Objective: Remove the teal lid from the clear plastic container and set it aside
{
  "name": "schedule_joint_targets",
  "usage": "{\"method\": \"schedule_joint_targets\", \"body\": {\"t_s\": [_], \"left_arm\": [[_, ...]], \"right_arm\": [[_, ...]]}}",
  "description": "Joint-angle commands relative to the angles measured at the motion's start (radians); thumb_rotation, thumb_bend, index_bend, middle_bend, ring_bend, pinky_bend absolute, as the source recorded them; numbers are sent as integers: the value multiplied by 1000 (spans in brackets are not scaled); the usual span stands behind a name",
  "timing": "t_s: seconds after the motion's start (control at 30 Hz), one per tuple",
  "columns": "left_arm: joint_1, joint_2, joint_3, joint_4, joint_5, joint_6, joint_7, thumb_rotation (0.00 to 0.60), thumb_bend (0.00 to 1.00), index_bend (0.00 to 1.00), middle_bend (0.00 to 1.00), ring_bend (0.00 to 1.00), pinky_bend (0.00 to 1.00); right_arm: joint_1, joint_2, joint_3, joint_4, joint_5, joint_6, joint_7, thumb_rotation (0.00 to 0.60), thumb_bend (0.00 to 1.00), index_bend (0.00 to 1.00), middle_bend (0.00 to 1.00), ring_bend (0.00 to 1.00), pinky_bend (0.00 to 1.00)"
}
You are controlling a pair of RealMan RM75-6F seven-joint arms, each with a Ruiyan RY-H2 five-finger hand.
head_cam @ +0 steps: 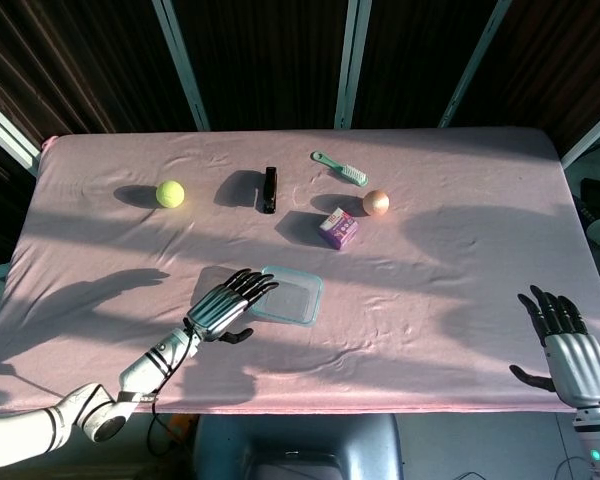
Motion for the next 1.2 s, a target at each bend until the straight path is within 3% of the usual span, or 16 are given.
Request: {"method": "schedule_joint_targets", "body": {"t_s": [0.03,0.5,1.2], "left_arm": [[-25,-25,-6,22,-19,-18,12,600,287,0,0,0,0],[-119,-74,-38,52,-154,-120,80,600,283,0,0,0,0],[-197,-124,-45,128,-305,-168,198,600,275,0,0,0,0]], "right_arm": [[1,1,0,-1,3,-3,2,600,219,0,0,0,0],[-1,18,-3,-5,10,-12,24,600,219,0,0,0,0],[-1,32,-6,-20,23,-27,27,600,220,0,0,0,0]]}}
